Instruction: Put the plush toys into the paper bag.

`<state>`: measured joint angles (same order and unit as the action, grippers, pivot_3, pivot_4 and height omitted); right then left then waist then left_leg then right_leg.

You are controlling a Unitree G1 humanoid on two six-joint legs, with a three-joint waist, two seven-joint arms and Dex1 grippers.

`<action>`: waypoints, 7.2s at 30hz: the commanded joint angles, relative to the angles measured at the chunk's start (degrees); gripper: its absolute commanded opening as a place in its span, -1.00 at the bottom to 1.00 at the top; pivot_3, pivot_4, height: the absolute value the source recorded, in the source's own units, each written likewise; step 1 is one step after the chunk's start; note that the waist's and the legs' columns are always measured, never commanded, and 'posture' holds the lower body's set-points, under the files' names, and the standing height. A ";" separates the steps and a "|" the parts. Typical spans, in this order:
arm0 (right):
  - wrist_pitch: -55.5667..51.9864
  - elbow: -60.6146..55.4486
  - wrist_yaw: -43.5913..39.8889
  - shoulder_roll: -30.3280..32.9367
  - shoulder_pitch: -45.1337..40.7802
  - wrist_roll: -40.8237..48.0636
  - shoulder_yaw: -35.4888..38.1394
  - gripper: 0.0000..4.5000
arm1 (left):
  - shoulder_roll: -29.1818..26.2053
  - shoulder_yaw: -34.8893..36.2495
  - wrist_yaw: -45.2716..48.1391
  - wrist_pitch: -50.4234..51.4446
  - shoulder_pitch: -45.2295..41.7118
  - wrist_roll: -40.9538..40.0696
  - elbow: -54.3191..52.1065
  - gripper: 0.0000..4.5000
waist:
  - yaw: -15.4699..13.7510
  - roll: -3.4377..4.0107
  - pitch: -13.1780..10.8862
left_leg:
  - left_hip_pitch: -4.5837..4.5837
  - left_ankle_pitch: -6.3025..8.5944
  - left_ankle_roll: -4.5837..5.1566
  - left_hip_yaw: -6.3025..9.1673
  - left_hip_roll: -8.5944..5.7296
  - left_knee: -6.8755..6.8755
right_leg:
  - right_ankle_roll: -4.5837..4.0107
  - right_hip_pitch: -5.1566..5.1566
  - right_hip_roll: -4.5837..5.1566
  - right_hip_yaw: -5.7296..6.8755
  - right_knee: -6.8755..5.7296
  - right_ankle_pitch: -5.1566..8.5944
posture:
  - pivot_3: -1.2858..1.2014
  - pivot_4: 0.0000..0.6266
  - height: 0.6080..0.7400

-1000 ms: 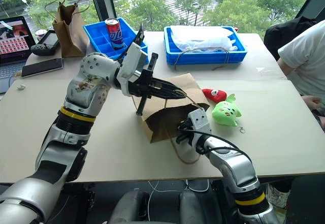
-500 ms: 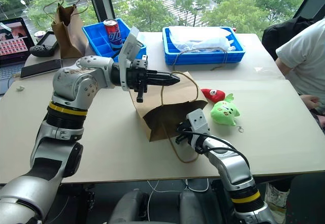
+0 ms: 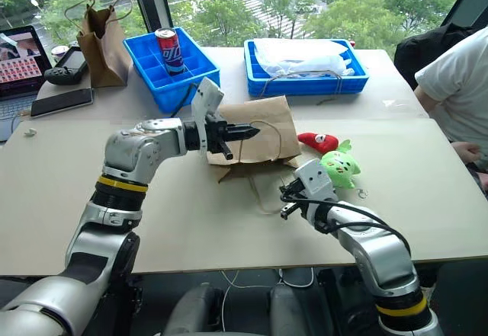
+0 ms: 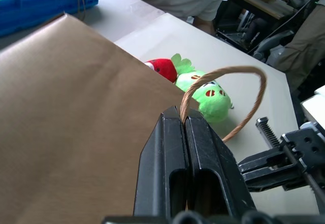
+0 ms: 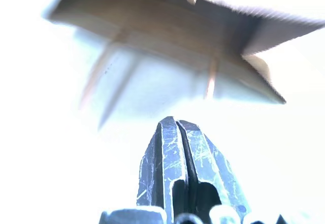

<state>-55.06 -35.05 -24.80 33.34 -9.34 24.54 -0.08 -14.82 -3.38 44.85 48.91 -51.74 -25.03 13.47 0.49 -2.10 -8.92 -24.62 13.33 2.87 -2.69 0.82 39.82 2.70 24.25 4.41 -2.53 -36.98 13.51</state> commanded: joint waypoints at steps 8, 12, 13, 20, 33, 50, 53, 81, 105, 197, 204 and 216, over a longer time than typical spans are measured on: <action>-2.10 6.29 -5.35 22.53 -5.31 -3.28 10.09 0.69 | 1.40 6.15 -3.70 1.91 -3.32 -3.72 -1.01 -1.00 | -0.46 0.00 0.00 | 0.01 0.00 0.01 -0.03 -0.02 -0.01 | -0.01 -0.08 0.02 0.02 0.19 -0.01 | 0.03 -0.52 1.00; 0.39 14.62 -4.83 17.90 -11.39 -5.22 4.40 0.99 | 1.87 6.16 -4.86 2.59 -3.90 -3.93 -2.36 -1.00 | -0.13 0.00 0.00 | 0.04 0.00 0.00 -0.09 -0.02 -0.05 | -0.03 -0.04 -0.04 -0.03 0.19 -0.02 | 0.03 -0.52 1.00; 1.26 16.25 -4.67 16.96 -12.19 -6.13 3.09 0.99 | 2.00 6.40 -5.13 2.85 -4.08 -4.19 -2.71 -1.00 | 0.04 0.00 0.00 | 0.04 0.00 0.00 -0.09 -0.02 -0.08 | -0.03 -0.04 -0.05 -0.03 0.20 -0.02 | 0.03 -0.52 1.00; 7.82 31.74 -3.03 10.95 -14.26 -12.88 -2.88 0.88 | -0.14 5.49 -5.89 2.38 -4.41 -3.86 -6.21 -1.00 | -0.14 0.01 0.00 | -0.05 0.00 0.00 -0.10 -0.07 -0.08 | -0.01 -0.01 0.05 -0.05 0.23 -0.03 | 0.03 -0.52 1.00; 8.87 4.90 -18.06 18.44 -10.94 -5.79 -1.63 -0.92 | 3.07 7.84 -12.16 10.03 -5.04 -8.47 -10.78 -1.00 | -0.36 0.02 0.00 | -0.02 0.01 0.00 -0.04 0.01 -0.09 | -0.01 -0.02 -0.03 -0.01 0.22 -0.03 | 0.03 -0.52 1.00; 21.99 20.05 -9.16 3.26 -28.01 -27.16 -24.51 -1.00 | 3.53 8.44 -14.65 19.32 -5.62 -15.80 -16.83 -1.00 | 0.04 0.02 -0.01 | 0.01 -0.02 -0.05 0.00 -0.07 -0.06 | -0.03 0.04 0.01 0.00 0.12 -0.04 | 0.03 -0.52 1.00; 32.59 25.21 -6.73 2.46 -31.00 -37.47 -31.33 -1.00 | 3.91 9.01 -14.90 19.90 -6.47 -17.11 -16.48 -1.00 | 0.19 0.03 -0.01 | 0.01 -0.04 -0.08 0.00 -0.06 -0.08 | -0.04 0.06 0.00 0.01 0.10 -0.04 | 0.03 -0.52 1.00; 69.10 33.75 -0.71 -0.91 -22.71 -46.94 -22.77 0.96 | -8.59 5.12 -7.35 13.50 -2.46 -14.32 -16.37 -1.00 | 0.55 0.04 -0.02 | 0.20 -0.22 -0.42 0.11 -0.07 -0.48 | -0.11 0.09 0.04 -0.01 0.00 -0.08 | 0.03 -0.52 1.00; 45.16 79.74 1.03 -4.26 -36.54 -25.92 1.39 0.96 | -11.85 5.96 -5.14 13.16 -0.14 -15.05 -19.86 -1.00 | 0.92 0.10 -0.07 | 0.33 -0.41 -0.48 -0.14 -0.03 -1.08 | -0.35 0.14 0.01 -0.05 0.22 -0.11 | 0.03 -0.52 1.00; 27.07 35.38 -20.56 -8.40 -13.17 -22.91 -15.29 -0.99 | -16.21 6.87 -4.56 15.00 0.30 -19.86 -22.96 -1.00 | 0.10 0.10 -0.09 | 0.84 -0.50 -0.64 0.11 -0.03 -0.96 | -0.36 -0.37 -0.05 0.08 0.19 -0.13 | 0.03 -0.52 1.00; 29.57 23.82 -22.37 -2.44 -17.85 -19.84 -8.88 -0.99 | -15.88 7.08 -4.55 14.03 -0.60 -19.30 -21.64 -1.00 | 0.18 0.09 -0.10 | 0.55 -0.50 -0.64 0.08 -0.05 -0.95 | -0.35 -0.07 -0.04 0.06 0.19 -0.13 | 0.03 -0.52 1.00; 10.72 8.91 -24.71 4.47 -30.93 -5.02 -1.24 -0.99 | -13.21 4.39 -3.73 9.58 -3.21 -16.47 -17.96 -1.00 | 0.03 0.09 -0.10 | 0.35 -0.47 -0.59 0.13 -0.04 -0.98 | -0.36 0.03 -0.01 0.15 0.29 -0.13 | 0.03 -0.52 1.00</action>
<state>-43.56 -23.02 -48.91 36.79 -38.24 18.06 -1.69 -27.89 1.57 40.10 60.57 -53.36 -42.58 -4.31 0.52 -2.02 -9.02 -24.26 12.86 2.28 -2.57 0.78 38.85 2.34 24.28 4.40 -2.39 -36.68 13.38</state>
